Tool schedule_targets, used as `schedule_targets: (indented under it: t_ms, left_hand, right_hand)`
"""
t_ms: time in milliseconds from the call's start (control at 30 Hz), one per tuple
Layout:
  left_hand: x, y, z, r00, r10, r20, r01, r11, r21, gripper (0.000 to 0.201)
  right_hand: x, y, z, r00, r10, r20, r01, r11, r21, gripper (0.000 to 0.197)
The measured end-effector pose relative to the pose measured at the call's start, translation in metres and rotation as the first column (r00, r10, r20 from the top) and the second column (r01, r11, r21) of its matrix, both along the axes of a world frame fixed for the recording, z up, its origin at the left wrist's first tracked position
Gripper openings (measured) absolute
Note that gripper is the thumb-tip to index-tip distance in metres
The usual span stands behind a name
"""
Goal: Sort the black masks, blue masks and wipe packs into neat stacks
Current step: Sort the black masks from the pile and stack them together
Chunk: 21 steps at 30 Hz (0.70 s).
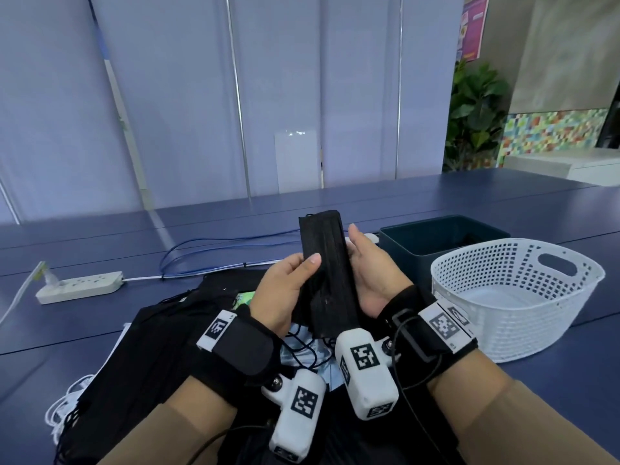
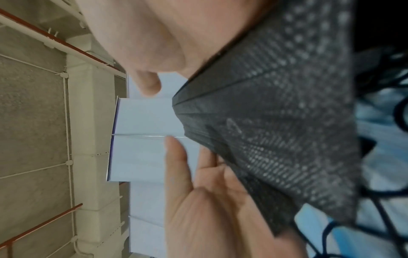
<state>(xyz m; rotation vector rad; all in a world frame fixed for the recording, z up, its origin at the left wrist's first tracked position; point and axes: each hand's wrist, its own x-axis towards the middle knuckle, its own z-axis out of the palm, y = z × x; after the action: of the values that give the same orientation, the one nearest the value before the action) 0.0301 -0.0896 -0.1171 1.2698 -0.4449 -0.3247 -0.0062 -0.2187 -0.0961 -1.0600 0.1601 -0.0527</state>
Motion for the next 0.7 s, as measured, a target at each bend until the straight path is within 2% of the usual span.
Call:
schedule_targets:
  t_ms: [100,267,333,400,467,567,633,700]
  left_hand:
    - [0.003,0.001,0.001,0.990,0.118,0.074,-0.119,0.993,0.011,0.014]
    - [0.011,0.013,0.014,0.965,0.249,0.085,-0.236,0.962,-0.135,0.014]
    - [0.012,0.016,0.017,0.964,0.254,0.078,-0.237,0.955,-0.179,0.013]
    - [0.010,0.015,0.018,0.965,0.248,0.090,-0.227,0.954,-0.194,0.013]
    - [0.007,0.013,0.019,0.967,0.233,0.102,-0.209,0.956,-0.208,0.016]
    - [0.006,0.011,0.017,0.983,0.172,0.062,-0.152,0.956,-0.250,0.033]
    - [0.006,0.013,0.017,0.994,0.095,0.055,-0.079,0.968,-0.237,0.044]
    - [0.005,0.017,0.021,0.996,0.027,0.090,-0.011,0.984,-0.180,0.040]
  right_hand:
    - [0.000,0.004,0.002,0.998,-0.044,0.034,0.045,0.998,-0.049,0.032]
    - [-0.002,0.008,0.002,0.977,-0.174,0.120,0.197,0.957,-0.213,0.018]
    - [-0.001,0.008,0.001,0.968,-0.207,0.140,0.236,0.941,-0.243,0.004]
    - [-0.001,0.009,-0.001,0.968,-0.204,0.148,0.235,0.942,-0.239,0.012]
    - [-0.001,0.010,-0.003,0.973,-0.173,0.150,0.196,0.967,-0.161,0.016]
    - [0.000,0.012,-0.005,0.981,-0.110,0.161,0.116,0.993,-0.030,0.011]
    - [0.000,0.015,-0.006,0.967,-0.145,0.209,0.151,0.988,-0.015,0.013]
    - [0.001,0.017,-0.008,0.934,-0.205,0.291,0.229,0.972,-0.050,0.024]
